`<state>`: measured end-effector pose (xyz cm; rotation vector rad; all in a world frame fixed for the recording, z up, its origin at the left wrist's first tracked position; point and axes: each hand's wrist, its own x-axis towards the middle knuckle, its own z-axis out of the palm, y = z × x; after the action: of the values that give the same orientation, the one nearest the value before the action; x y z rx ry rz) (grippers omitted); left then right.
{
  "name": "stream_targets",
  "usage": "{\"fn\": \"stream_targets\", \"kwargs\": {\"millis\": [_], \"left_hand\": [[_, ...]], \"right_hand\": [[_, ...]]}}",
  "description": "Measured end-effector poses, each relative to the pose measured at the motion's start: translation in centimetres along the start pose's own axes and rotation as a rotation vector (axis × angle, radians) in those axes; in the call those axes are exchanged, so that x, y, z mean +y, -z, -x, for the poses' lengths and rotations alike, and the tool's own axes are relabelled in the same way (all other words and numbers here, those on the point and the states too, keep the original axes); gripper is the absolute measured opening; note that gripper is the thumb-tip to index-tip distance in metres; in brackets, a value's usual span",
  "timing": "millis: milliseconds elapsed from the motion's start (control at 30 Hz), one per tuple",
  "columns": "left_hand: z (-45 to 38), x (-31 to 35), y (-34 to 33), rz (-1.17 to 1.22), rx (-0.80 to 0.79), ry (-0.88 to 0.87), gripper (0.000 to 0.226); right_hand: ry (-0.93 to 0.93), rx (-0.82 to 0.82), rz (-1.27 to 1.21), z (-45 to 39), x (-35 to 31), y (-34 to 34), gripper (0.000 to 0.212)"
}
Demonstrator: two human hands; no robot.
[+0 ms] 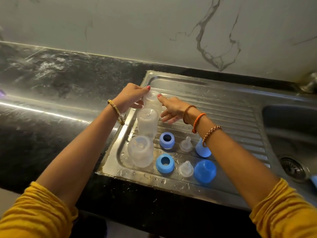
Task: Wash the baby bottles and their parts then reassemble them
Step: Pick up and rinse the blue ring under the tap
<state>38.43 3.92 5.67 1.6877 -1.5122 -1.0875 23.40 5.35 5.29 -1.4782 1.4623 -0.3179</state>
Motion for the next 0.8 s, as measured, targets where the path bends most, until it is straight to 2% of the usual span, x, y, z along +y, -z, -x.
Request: {"fn": "stream_targets", "kwargs": {"millis": [300,467,533,667,800], "left_hand": [[0.7,-0.1,0.2,0.028,-0.026,0.031,0.051],[1.1,0.9,0.2,-0.002,0.001,0.013,0.05],[1.4,1.6,0.3,-0.045,0.078,-0.064,0.045],[2.2,4.3,-0.2,-0.09,0.226,-0.315,0.03],[2.8,9.2,-3.8,-0.048,0.217,-0.468,0.02]], "right_hand": [[0.0,0.055,-0.007,0.1,0.2,-0.4,0.066],[0.031,0.125,-0.038,0.4,0.2,0.1,0.062],[0.11,0.236,-0.042,0.7,0.3,0.6,0.049],[0.391,0.65,-0.076,1.7,1.0,2.7,0.014],[0.503,0.956,-0.136,4.6,2.4,6.7,0.01]]}}
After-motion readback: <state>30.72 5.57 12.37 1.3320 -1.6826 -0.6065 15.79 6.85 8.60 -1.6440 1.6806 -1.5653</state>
